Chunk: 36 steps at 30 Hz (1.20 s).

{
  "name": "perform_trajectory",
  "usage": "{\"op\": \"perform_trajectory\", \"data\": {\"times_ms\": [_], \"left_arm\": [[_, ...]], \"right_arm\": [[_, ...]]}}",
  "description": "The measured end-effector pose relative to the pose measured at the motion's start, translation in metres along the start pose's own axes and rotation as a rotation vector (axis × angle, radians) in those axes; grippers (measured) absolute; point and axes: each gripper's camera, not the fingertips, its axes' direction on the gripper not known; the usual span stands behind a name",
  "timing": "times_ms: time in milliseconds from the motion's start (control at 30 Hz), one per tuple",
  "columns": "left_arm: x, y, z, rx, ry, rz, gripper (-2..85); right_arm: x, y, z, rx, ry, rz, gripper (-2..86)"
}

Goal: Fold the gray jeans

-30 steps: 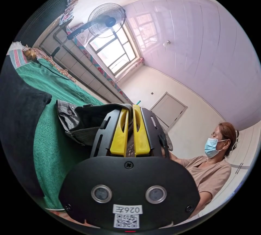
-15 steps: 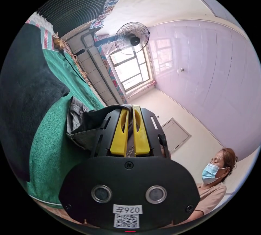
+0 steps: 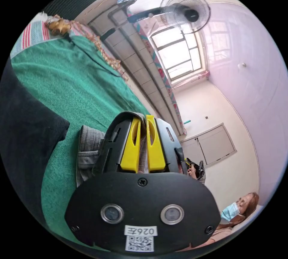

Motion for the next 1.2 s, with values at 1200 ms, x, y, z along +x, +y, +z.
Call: {"op": "perform_trajectory", "data": {"times_ms": [1200], "left_arm": [[0.389, 0.324, 0.284, -0.785, -0.321, 1.098, 5.9]], "right_arm": [[0.078, 0.133, -0.119, -0.013, -0.329, 0.240, 12.2]]}}
